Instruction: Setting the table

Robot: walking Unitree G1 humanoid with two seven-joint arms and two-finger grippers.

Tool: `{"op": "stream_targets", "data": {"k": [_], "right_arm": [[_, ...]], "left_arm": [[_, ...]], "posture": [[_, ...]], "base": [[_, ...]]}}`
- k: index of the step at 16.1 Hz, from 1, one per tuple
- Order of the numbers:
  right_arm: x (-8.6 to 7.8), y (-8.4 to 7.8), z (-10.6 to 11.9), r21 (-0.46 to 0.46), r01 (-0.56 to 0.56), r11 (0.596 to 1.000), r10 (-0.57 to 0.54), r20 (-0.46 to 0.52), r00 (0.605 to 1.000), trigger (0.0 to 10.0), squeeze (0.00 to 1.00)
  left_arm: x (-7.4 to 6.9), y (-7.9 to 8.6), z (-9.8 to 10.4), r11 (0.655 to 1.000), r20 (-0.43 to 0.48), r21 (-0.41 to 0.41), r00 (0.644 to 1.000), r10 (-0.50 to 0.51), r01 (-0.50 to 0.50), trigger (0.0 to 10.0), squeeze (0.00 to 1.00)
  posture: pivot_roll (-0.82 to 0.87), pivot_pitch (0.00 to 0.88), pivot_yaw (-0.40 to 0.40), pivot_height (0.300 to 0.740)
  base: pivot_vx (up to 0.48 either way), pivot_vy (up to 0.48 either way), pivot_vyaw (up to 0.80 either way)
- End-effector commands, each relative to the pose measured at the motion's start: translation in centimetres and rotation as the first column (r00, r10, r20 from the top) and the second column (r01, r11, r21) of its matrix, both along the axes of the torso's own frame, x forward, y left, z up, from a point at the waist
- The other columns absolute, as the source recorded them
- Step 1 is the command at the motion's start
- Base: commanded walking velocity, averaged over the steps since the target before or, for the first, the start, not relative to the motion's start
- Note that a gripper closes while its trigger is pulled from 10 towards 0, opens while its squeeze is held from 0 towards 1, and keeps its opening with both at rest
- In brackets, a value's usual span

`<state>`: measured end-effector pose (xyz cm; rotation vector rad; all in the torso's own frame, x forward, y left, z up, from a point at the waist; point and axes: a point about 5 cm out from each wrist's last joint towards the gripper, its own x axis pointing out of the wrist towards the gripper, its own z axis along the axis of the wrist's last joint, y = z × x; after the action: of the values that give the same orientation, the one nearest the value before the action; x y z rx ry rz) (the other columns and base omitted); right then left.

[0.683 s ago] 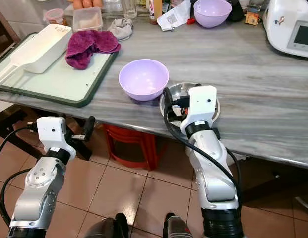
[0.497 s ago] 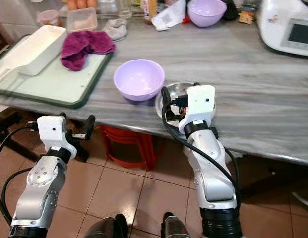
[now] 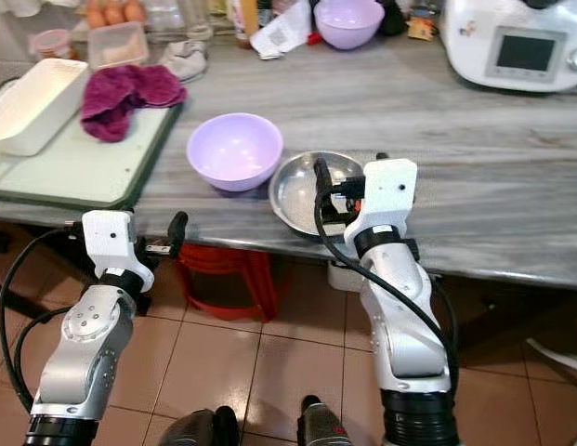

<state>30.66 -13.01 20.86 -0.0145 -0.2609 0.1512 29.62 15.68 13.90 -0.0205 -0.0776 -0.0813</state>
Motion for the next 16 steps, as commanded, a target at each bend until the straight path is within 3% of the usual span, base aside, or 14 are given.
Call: {"op": "stream_targets", "data": {"k": [1, 12, 16], "right_arm": [[0.0, 0.2, -0.1, 0.004, -0.011, 1.0, 0.011, 0.003, 1.0, 10.0, 0.0], [-0.1, -0.6, -0.2, 0.022, 0.006, 1.0, -0.006, -0.005, 1.0, 10.0, 0.0], [-0.5, -1.8, -0.7, 0.05, 0.046, 0.998, -0.045, -0.029, 0.999, 10.0, 0.0]], "left_arm": [[-0.3, 0.4, -0.3, 1.0, -0.018, 0.009, 1.0, 0.019, -0.018, 10.0, 0.0], [-0.5, -0.2, -0.5, 1.0, -0.043, 0.016, 0.999, 0.007, -0.007, 10.0, 0.0], [-0.5, -0.4, -0.8, 1.0, -0.055, 0.021, 0.998, -0.004, 0.005, 10.0, 0.0]], "posture": [[-0.11, 0.177, 0.04, 0.74], [-0.12, 0.167, 0.035, 0.74], [-0.13, 0.141, 0.055, 0.74]], "base": [[-0.296, 0.0, 0.0], [-0.331, 0.0, 0.0], [-0.327, 0.0, 0.0]]}}
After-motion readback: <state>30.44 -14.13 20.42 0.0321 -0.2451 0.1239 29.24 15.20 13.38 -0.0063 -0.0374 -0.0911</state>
